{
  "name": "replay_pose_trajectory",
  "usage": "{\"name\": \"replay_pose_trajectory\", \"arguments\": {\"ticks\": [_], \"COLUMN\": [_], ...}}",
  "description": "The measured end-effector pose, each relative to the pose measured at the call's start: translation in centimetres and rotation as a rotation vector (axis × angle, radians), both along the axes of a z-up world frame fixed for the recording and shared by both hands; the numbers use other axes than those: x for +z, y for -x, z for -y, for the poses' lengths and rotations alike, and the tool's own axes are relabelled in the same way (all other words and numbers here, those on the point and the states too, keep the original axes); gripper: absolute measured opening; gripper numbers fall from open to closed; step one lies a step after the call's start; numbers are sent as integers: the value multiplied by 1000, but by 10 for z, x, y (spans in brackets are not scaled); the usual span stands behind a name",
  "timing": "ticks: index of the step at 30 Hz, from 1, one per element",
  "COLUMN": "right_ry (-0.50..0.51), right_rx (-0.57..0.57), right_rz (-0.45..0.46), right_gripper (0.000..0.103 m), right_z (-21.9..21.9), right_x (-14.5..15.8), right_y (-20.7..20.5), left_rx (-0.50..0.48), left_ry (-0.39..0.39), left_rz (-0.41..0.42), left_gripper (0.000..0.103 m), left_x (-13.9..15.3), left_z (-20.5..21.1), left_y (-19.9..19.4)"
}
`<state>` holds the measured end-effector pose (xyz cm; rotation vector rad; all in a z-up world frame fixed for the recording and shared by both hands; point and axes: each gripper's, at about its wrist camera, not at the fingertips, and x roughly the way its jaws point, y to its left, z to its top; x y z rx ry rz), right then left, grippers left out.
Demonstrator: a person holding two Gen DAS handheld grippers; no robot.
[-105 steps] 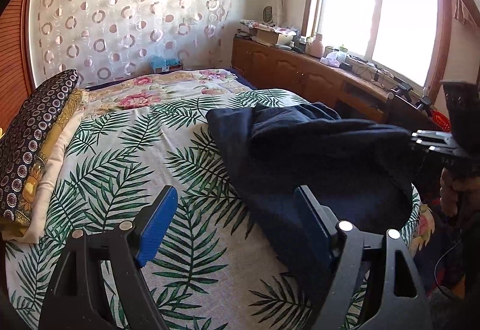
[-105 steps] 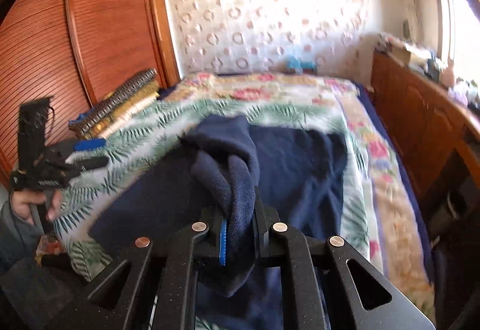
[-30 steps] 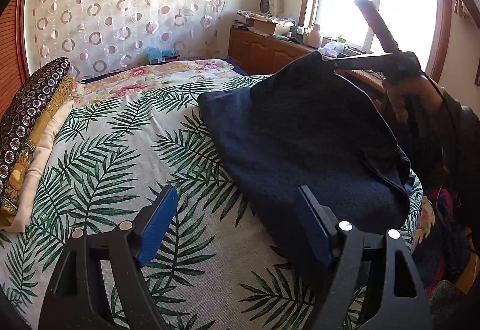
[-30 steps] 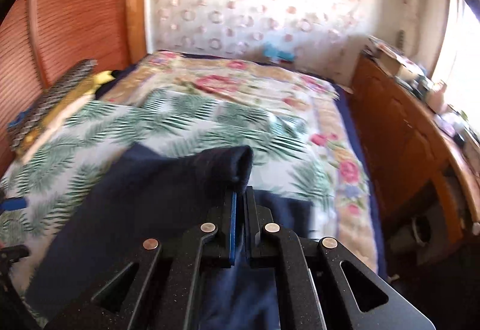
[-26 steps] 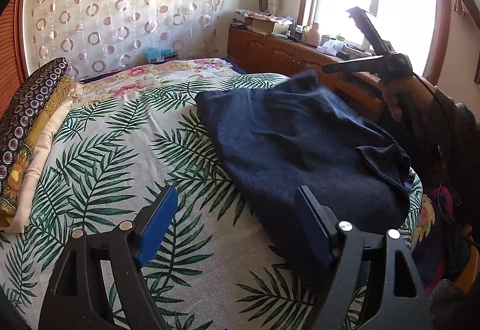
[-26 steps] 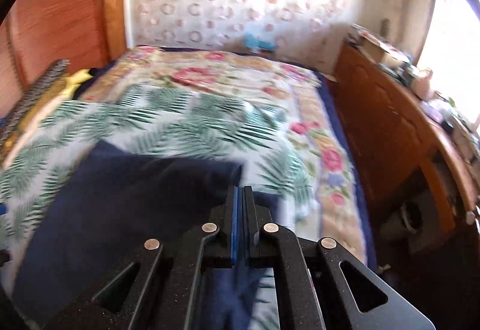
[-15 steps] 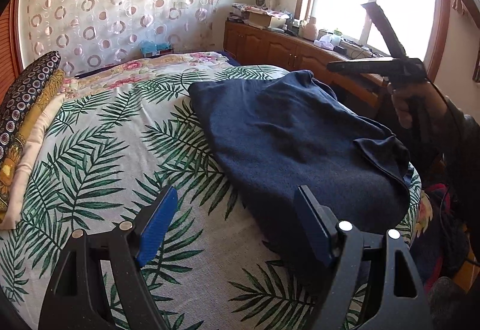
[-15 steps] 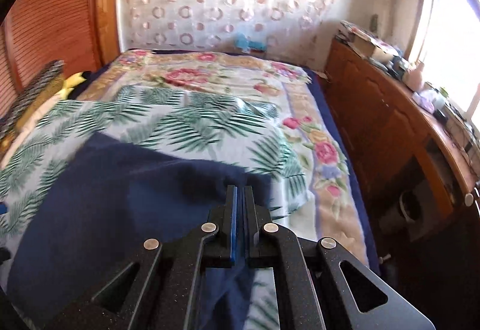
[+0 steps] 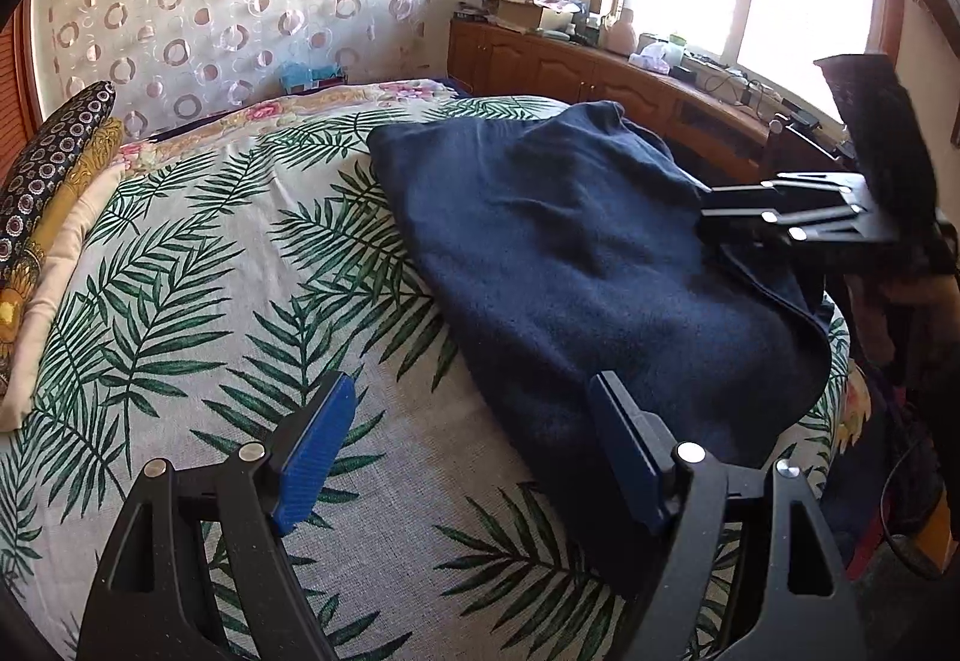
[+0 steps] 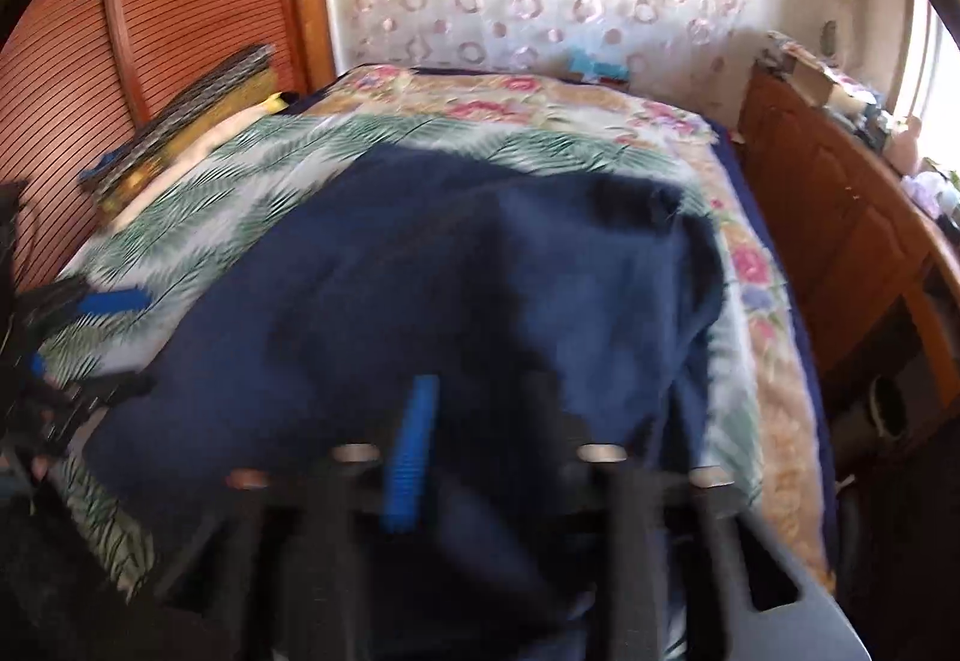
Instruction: Fold small clothes
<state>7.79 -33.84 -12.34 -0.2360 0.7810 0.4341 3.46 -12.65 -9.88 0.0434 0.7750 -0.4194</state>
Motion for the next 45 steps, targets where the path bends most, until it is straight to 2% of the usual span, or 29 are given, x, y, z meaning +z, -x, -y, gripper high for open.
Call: {"name": "replay_pose_trajectory", "arguments": {"ticks": [5,8,11,12,14,15,18,23,26,33,35,36,39,40,45], "right_ry": [24,79,72,72,72,69,48,-18,-20,-65,-61,-70,-92,-90,-91], "right_rx": [29,22,10,9,23,32,12,-39,-70,-116,-128,-124,-116,-123,-152], "right_rz": [-15,-13,-28,-28,-28,-24,2,36,33,-3,20,32,68,82,97], "right_gripper": [46,46,46,44,22,16,11,9,8,11,29,32,35,40,40], "right_z": [-5,-8,-1,1,2,5,20,62,82,97,95,95,92,92,88], "right_x": [-2,-10,-7,-6,0,2,10,30,31,26,34,35,45,47,47], "right_y": [9,9,15,18,21,27,40,69,83,90,90,87,86,84,56], "left_rx": [-5,-7,-11,-13,-10,-4,4,-2,-9,-16,-15,-14,-9,-5,1], "left_ry": [-19,-12,-3,-1,3,14,40,31,24,11,10,11,18,22,33], "left_rz": [-10,-12,-12,-11,-2,10,24,46,46,40,43,44,57,61,66], "left_gripper": [81,81,81,81,81,81,81,81,81,81,81,81,81,81,81], "left_x": [-2,-2,-2,-2,0,2,7,14,15,13,14,15,18,19,21], "left_z": [3,3,2,2,2,0,-1,4,9,14,14,14,12,11,11], "left_y": [1,0,1,1,2,3,4,5,5,5,5,5,6,6,3]}}
